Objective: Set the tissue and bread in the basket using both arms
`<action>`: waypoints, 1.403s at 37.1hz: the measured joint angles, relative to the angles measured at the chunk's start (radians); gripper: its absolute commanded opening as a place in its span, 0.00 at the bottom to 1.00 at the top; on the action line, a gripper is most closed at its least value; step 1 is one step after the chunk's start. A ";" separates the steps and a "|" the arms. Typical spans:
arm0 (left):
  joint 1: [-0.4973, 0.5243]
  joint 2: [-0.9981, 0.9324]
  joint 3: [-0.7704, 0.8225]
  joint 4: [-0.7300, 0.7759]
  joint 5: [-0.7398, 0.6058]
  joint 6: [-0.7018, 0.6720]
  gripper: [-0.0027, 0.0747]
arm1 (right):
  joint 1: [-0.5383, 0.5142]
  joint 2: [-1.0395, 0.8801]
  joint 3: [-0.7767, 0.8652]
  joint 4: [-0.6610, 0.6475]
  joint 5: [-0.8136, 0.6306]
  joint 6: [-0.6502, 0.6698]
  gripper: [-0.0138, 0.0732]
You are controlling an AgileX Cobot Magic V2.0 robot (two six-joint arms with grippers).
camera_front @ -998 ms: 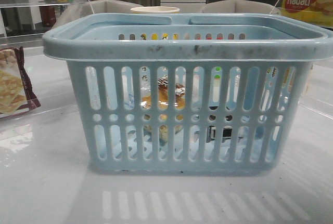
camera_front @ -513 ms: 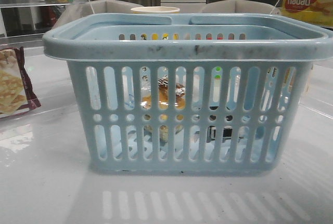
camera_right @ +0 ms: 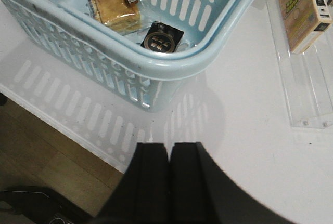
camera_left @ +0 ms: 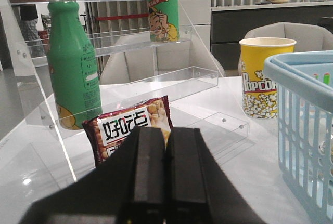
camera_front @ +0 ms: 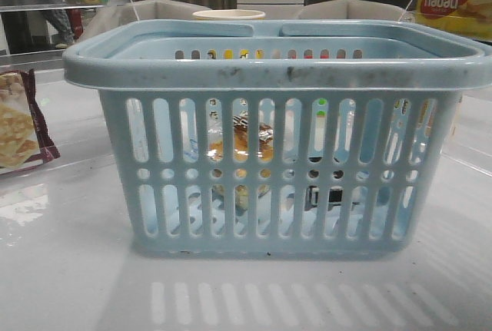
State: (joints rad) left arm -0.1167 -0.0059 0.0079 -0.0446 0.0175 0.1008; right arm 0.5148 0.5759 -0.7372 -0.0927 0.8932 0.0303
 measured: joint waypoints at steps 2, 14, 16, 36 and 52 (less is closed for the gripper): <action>0.000 0.000 0.000 0.000 -0.002 0.000 0.15 | 0.000 0.000 0.000 0.000 0.000 0.000 0.19; 0.000 0.000 0.000 0.000 -0.004 0.000 0.15 | 0.000 0.000 0.000 0.000 0.000 0.000 0.19; 0.000 0.000 0.000 0.000 -0.004 0.000 0.15 | 0.000 0.000 0.000 0.000 0.000 0.000 0.19; 0.000 0.000 0.000 0.000 -0.004 0.000 0.15 | 0.000 -0.002 0.004 0.000 0.000 0.000 0.19; 0.000 0.000 0.000 0.000 -0.004 0.000 0.15 | -0.274 -0.242 0.261 0.031 -0.253 0.000 0.19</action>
State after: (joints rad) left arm -0.1167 -0.0059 0.0079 -0.0446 0.0132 0.1008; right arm 0.2407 0.3335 -0.4764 -0.0613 0.6397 0.0303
